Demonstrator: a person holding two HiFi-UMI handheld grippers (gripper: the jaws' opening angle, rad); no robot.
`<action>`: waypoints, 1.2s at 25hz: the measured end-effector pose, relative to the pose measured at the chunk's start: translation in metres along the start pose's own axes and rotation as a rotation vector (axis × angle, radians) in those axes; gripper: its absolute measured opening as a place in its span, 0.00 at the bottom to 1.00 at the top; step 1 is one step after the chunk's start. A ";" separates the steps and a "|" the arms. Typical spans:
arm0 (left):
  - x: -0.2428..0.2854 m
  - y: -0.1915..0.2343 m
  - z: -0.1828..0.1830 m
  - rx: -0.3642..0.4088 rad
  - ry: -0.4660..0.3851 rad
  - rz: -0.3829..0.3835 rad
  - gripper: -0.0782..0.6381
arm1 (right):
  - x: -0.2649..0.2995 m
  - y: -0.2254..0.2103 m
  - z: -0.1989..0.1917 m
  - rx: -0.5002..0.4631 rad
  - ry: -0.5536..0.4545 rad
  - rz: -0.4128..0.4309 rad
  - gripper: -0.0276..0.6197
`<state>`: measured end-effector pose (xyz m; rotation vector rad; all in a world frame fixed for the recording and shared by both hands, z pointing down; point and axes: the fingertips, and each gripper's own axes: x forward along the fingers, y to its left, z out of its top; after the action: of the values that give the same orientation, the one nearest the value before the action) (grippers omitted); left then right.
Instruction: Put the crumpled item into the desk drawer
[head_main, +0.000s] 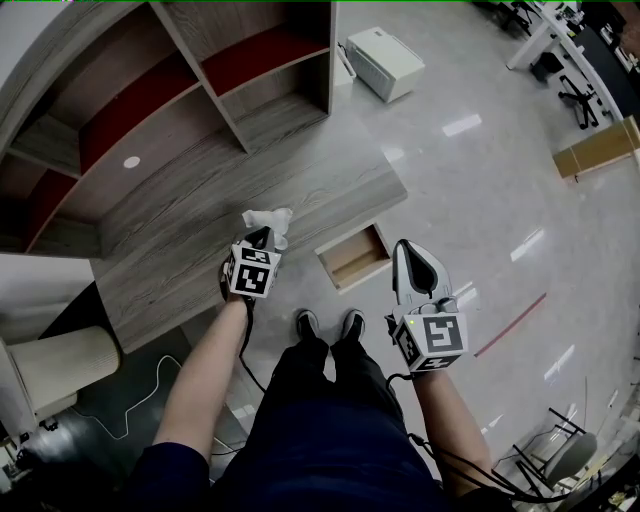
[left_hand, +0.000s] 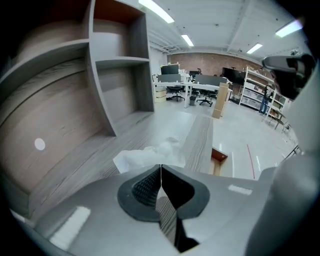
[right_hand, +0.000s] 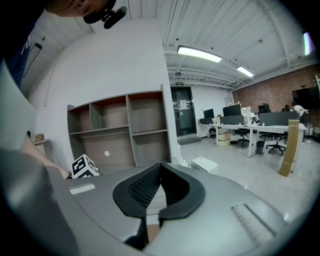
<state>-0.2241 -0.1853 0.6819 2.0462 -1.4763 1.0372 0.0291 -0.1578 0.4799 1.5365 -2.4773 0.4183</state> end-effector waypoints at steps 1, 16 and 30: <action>-0.001 -0.008 0.004 0.012 -0.007 -0.014 0.12 | -0.002 -0.002 0.000 0.001 -0.005 -0.004 0.05; 0.012 -0.125 0.030 0.265 -0.021 -0.202 0.12 | -0.041 -0.046 -0.008 0.034 -0.017 -0.132 0.05; 0.043 -0.206 0.011 0.439 0.039 -0.339 0.12 | -0.075 -0.085 -0.041 0.099 0.015 -0.251 0.05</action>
<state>-0.0216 -0.1462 0.7265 2.4434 -0.8863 1.3288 0.1389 -0.1160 0.5066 1.8462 -2.2434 0.5134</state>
